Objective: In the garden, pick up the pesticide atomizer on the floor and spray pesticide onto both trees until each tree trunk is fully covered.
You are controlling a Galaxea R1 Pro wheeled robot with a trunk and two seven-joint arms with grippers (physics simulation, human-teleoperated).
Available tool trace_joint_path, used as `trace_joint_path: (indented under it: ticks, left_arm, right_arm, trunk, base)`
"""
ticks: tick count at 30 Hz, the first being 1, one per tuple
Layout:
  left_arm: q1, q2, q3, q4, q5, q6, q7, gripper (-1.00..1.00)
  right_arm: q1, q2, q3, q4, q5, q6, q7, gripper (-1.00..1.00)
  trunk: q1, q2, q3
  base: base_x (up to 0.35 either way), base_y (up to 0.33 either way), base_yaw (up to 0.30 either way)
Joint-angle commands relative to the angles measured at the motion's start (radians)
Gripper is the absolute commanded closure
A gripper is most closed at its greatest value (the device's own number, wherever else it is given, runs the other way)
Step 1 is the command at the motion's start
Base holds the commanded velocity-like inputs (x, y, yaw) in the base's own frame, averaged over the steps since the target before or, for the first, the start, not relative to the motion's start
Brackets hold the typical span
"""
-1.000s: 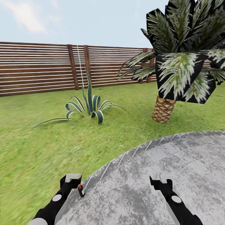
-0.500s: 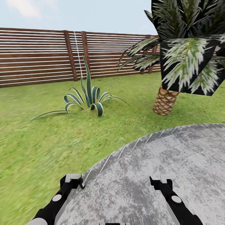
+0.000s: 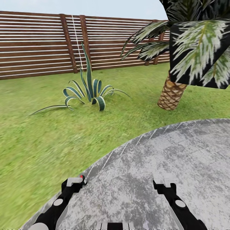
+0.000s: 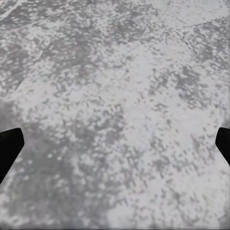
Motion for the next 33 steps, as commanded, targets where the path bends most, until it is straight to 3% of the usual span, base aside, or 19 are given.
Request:
trace_joint_path:
  ticks: [1, 21, 25, 33]
  left_arm:
    - [0.000, 0.000, 0.000, 0.000, 0.000, 0.000, 0.000, -1.00]
    - [0.000, 0.000, 0.000, 0.000, 0.000, 0.000, 0.000, -1.00]
    - [0.000, 0.000, 0.000, 0.000, 0.000, 0.000, 0.000, -1.00]
    - [0.001, -0.002, -0.004, -0.001, -0.034, -0.005, 0.005, -1.00]
  right_arm:
    - [0.000, 0.000, 0.000, 0.000, 0.000, 0.000, 0.000, -1.00]
    - [0.000, 0.000, 0.000, 0.000, 0.000, 0.000, 0.000, -1.00]
    - [0.000, 0.000, 0.000, 0.000, 0.000, 0.000, 0.000, -1.00]
    - [0.000, 0.000, 0.000, 0.000, 0.000, 0.001, 0.000, -1.00]
  trunk:
    - [0.000, 0.000, -0.006]
    - [0.009, -0.005, -0.115]
    - [0.009, -0.005, -0.121]
    - [0.009, -0.005, -0.127]
  base:
    - [0.000, 0.000, 0.000]
    - [0.000, 0.000, 0.000]
    - [0.000, 0.000, 0.000]
    - [0.068, -0.034, 0.000]
